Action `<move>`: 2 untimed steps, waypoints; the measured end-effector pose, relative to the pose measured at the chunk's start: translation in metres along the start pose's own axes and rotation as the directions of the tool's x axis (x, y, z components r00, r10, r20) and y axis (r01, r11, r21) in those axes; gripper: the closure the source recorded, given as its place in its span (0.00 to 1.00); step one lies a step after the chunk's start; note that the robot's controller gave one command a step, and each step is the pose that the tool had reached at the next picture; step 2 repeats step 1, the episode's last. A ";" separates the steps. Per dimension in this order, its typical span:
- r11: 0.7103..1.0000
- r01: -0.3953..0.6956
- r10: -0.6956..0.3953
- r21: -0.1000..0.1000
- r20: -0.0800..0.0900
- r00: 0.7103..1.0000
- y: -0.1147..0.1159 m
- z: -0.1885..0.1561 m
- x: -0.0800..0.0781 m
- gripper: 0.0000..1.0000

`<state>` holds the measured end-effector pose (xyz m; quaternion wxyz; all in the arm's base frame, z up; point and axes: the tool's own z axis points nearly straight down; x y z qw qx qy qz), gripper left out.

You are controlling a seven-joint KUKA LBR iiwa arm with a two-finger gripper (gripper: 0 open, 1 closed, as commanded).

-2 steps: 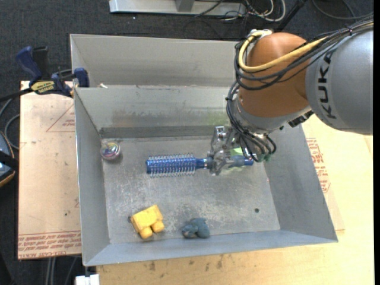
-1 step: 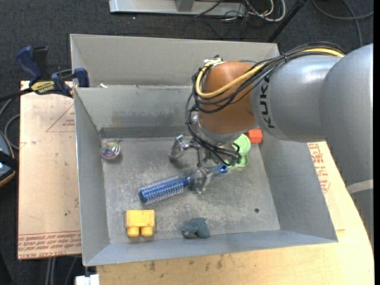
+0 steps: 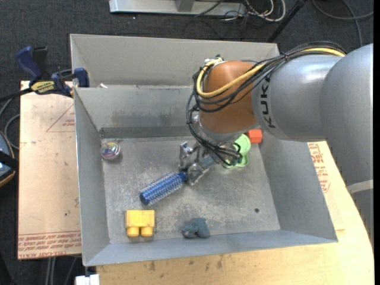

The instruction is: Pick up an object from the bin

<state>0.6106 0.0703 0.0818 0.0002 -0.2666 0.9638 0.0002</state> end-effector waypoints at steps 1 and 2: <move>1.000 0.022 -0.022 0.004 0.009 1.000 0.008 -0.150 0.002 1.00; 1.000 0.022 -0.022 0.004 0.009 1.000 0.008 -0.150 0.002 1.00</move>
Offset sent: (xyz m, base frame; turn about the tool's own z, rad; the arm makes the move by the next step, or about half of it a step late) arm -0.0074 0.0052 0.1458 -0.0245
